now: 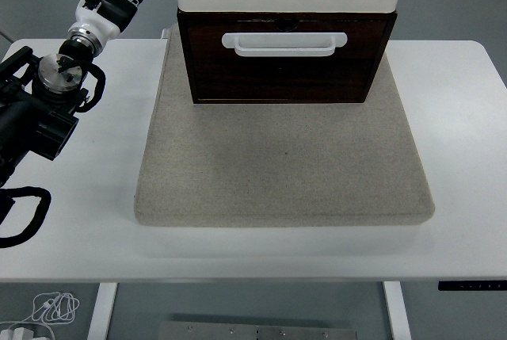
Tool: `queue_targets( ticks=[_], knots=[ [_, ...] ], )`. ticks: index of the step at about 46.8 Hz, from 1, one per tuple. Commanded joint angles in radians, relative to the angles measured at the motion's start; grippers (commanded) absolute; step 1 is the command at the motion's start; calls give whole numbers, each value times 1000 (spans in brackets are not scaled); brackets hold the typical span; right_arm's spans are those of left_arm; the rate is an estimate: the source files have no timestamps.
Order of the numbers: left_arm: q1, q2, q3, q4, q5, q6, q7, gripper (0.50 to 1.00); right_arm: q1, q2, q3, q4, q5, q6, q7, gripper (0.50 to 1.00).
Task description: Open the drawer under the combination cabinet
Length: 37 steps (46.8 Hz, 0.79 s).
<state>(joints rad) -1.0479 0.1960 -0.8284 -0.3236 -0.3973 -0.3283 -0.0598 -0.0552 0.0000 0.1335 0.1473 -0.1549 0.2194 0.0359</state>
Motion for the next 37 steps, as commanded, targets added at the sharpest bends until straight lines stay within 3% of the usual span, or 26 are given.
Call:
queue_targets(
  ticks=[1, 28, 37],
  knots=[
    [-1, 0, 0, 0, 0, 0, 0, 1000, 0, 0, 0, 0, 0, 0, -1, 926],
    [-12, 23, 0, 11, -2, 2, 2, 1000, 0, 0, 0, 0, 0, 0, -1, 926],
    [-15, 62, 3, 11, 6, -11, 0, 1000, 0, 0, 0, 0, 0, 0, 1, 926]
  ],
)
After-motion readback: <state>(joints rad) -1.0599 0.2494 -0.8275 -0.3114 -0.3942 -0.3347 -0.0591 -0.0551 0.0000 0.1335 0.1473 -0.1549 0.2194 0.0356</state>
